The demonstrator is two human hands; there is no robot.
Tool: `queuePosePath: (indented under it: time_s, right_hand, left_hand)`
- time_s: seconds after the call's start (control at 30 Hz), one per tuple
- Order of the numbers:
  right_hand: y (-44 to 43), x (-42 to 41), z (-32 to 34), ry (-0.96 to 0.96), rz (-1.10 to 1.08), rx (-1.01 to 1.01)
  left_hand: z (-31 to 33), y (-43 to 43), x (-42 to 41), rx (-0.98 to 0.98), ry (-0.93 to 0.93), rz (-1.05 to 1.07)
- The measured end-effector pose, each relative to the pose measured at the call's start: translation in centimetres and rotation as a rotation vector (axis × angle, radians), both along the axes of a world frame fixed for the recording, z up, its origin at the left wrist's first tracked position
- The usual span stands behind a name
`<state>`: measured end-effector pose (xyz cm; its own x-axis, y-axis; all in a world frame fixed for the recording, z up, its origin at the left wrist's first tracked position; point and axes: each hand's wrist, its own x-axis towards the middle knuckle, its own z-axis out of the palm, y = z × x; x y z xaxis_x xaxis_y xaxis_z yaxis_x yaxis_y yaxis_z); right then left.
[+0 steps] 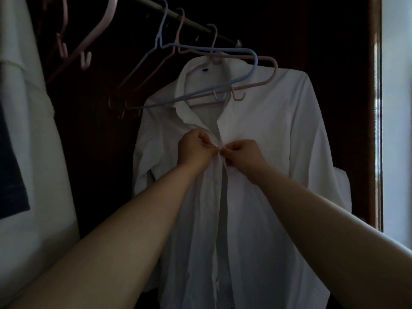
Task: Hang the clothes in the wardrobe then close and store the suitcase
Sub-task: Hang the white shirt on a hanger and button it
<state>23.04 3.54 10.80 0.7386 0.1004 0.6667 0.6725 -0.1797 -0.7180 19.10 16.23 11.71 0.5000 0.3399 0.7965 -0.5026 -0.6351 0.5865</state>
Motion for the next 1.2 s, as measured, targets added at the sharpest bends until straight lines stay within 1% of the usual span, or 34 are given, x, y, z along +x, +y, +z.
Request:
queuePosePath:
  time_s: [0.13, 0.27, 0.37, 0.43, 0.53, 0.63, 0.7, 0.77, 0.87, 0.97, 1.03, 1.07, 1.1, 1.13, 1.17, 1.2]
  right_hand:
    - [-0.1, -0.3, 0.4, 0.023, 0.051, 0.047]
    - [-0.2, -0.5, 0.8, 0.09, 0.102, 0.065]
    - [-0.5, -0.6, 0.9, 0.226, 0.247, 0.13]
    - [-0.7, -0.5, 0.6, 0.261, 0.311, 0.135]
    - [-0.8, -0.2, 0.3, 0.212, 0.278, 0.122]
    - [-0.6, -0.4, 0.3, 0.133, 0.208, 0.094]
    - [-0.2, -0.3, 0.1, 0.079, 0.171, 0.091]
    - [0.2, -0.1, -0.2, 0.029, 0.127, 0.096]
    - [0.5, 0.4, -0.8, -0.118, 0.0, 0.007]
    - [0.8, 0.6, -1.4, -0.261, -0.116, -0.057]
    - [1.0, 0.2, -1.6, -0.312, -0.167, -0.07]
    - [1.1, -0.1, -1.6, -0.278, -0.143, -0.029]
    - [1.0, -0.6, -1.4, -0.167, -0.058, 0.063]
    - [1.0, -1.0, -1.1, 0.004, 0.071, 0.177]
    - [1.0, -1.4, -0.8, 0.215, 0.208, 0.264]
    - [0.9, -1.8, -0.6, 0.398, 0.321, 0.308]
  left_hand:
    - [-0.2, -0.1, -0.1, 0.038, 0.0, 0.011]
    - [-0.5, -0.1, 0.3, -0.031, 0.012, -0.022]
    - [-0.4, -0.1, 0.4, -0.033, 0.018, -0.019]
    - [-0.2, -0.1, 0.4, 0.0, 0.029, -0.005]
    - [-0.2, -0.4, 0.3, 0.029, 0.051, -0.009]
    - [-0.2, -0.6, 0.1, -0.023, 0.086, -0.047]
    - [-0.3, -0.5, 0.3, -0.108, 0.111, -0.088]
    - [-0.5, -0.4, 0.7, -0.233, 0.13, -0.134]
    - [-0.6, -0.5, 1.3, -0.372, 0.162, -0.148]
    - [-0.2, -0.7, 1.6, -0.468, 0.188, -0.139]
    - [0.0, -0.7, 1.3, -0.524, 0.236, -0.197]
    - [0.0, -0.7, 1.1, -0.547, 0.251, -0.243]
    - [-0.1, -0.6, 1.0, -0.552, 0.254, -0.262]
    - [-0.3, -0.5, 0.9, -0.523, 0.233, -0.249]
    - [-0.6, -0.3, 0.7, -0.442, 0.186, -0.217]
    - [-0.9, -0.1, 0.6, -0.324, 0.145, -0.175]
